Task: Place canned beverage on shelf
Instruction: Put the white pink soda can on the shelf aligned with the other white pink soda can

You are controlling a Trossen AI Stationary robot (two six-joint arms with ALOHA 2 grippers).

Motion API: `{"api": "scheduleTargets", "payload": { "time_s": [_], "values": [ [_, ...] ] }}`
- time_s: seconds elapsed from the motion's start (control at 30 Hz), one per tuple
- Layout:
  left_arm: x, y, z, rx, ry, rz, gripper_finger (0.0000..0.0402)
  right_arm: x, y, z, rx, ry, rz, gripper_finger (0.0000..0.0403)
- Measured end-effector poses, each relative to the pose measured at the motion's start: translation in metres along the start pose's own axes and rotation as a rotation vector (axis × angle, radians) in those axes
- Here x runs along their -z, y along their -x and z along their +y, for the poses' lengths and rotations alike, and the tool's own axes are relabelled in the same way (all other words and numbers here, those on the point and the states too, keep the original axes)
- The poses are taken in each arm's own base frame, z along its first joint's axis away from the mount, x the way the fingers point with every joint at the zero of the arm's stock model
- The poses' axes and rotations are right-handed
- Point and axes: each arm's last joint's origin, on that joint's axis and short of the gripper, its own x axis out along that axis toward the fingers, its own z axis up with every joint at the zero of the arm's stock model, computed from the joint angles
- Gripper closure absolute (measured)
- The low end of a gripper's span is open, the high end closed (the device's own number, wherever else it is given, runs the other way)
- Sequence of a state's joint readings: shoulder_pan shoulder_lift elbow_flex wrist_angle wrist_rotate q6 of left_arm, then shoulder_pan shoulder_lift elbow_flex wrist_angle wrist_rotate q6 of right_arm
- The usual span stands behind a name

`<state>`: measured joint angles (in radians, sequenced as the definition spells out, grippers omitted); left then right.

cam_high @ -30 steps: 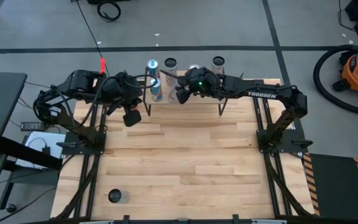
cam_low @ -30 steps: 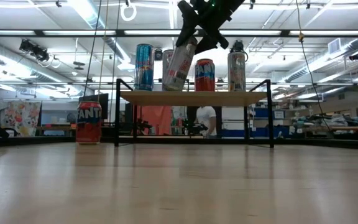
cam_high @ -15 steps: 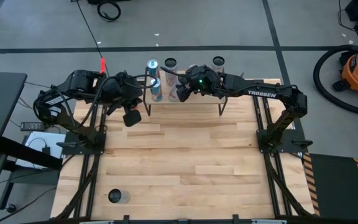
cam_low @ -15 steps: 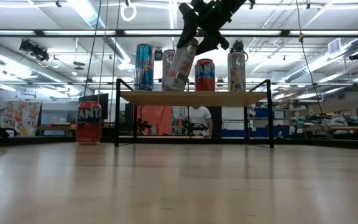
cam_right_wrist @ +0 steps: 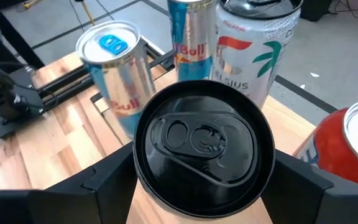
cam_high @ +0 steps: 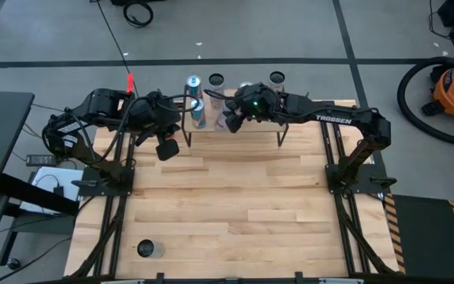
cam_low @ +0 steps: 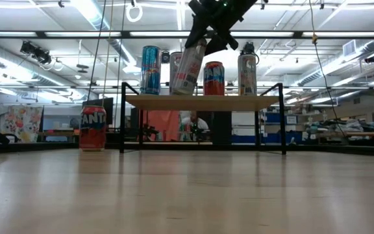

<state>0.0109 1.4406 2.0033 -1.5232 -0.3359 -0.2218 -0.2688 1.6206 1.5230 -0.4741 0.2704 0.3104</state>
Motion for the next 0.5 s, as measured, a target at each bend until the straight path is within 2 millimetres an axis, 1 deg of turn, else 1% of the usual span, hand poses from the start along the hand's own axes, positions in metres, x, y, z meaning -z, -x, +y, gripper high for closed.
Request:
{"api": "scheduleTargets", "payload": {
  "time_s": [0.2,0.33,0.5],
  "values": [
    [0.0000,0.0000,0.0000,0.000,0.000,0.000,0.0392,0.0027,0.0073,0.0012,0.048,0.046,0.015,0.0108],
    [0.0000,-0.0001,0.0000,0.000,0.000,0.000,0.0392,0.0048,0.0089,0.0043,0.088,0.087,0.013,0.0108],
    [0.0000,-0.0001,0.0000,0.000,0.001,0.000,0.0392,0.0055,0.0095,0.0063,0.104,0.086,0.006,0.0108]
  ]
}}
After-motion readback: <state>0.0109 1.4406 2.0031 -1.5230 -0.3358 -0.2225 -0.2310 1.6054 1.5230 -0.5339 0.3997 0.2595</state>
